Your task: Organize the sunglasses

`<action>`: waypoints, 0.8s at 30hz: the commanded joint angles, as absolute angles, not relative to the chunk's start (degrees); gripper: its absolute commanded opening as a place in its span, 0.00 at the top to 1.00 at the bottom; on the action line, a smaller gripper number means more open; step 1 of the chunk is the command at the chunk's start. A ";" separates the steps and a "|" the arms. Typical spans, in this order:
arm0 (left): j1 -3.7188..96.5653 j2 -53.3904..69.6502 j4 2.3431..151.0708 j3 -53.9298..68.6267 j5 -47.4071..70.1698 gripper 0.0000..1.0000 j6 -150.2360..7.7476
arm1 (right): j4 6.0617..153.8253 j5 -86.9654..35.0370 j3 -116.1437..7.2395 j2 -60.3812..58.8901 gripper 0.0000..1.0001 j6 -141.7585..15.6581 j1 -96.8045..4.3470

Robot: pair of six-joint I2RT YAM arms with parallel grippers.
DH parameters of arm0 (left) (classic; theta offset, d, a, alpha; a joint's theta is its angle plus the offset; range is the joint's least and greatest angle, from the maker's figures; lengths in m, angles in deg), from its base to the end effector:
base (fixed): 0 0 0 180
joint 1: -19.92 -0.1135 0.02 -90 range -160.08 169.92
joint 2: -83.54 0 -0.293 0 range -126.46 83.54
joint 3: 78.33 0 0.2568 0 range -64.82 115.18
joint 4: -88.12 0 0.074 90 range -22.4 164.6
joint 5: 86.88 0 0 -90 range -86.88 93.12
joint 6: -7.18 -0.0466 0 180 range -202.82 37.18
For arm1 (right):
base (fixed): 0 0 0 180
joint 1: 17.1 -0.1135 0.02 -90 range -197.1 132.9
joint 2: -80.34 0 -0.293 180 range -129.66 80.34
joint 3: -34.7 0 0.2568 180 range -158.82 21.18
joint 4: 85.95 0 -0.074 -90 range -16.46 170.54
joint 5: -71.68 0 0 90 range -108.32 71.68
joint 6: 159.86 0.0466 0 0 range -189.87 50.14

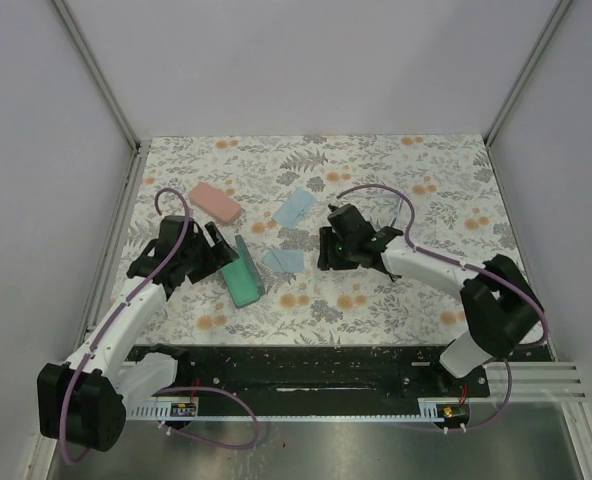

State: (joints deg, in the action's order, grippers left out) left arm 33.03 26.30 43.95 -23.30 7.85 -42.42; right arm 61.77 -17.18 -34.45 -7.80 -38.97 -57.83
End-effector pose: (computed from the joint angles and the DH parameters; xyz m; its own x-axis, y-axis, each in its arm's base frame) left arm 0.1950 -0.0494 0.2628 -0.7193 -0.4957 -0.4867 -0.2426 0.8358 -0.4926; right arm 0.2497 0.2138 0.2287 -0.8374 -0.0437 -0.5449 -0.2482 0.9185 0.3079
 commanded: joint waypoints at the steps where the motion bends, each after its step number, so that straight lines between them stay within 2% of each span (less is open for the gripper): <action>1: 30.56 28.60 48.76 -25.44 15.95 0.25 -41.87 | 62.79 -15.95 -42.26 -14.48 0.50 -42.26 -59.29; 10: 28.89 30.71 48.94 -26.50 16.74 0.27 -43.10 | 59.63 -12.35 -55.09 -28.99 0.53 -44.29 -61.84; 15: 28.71 30.28 49.38 -26.32 17.01 0.32 -43.54 | 56.99 -10.95 -61.07 -35.49 0.55 -45.34 -63.24; 22: 28.62 29.31 50.61 -26.41 17.62 0.35 -43.62 | 53.21 -3.74 -63.72 -39.90 0.65 -45.61 -64.39; 24: 28.62 28.78 51.48 -26.50 18.58 0.36 -43.62 | 53.20 -3.29 -63.37 -40.07 0.74 -45.78 -64.39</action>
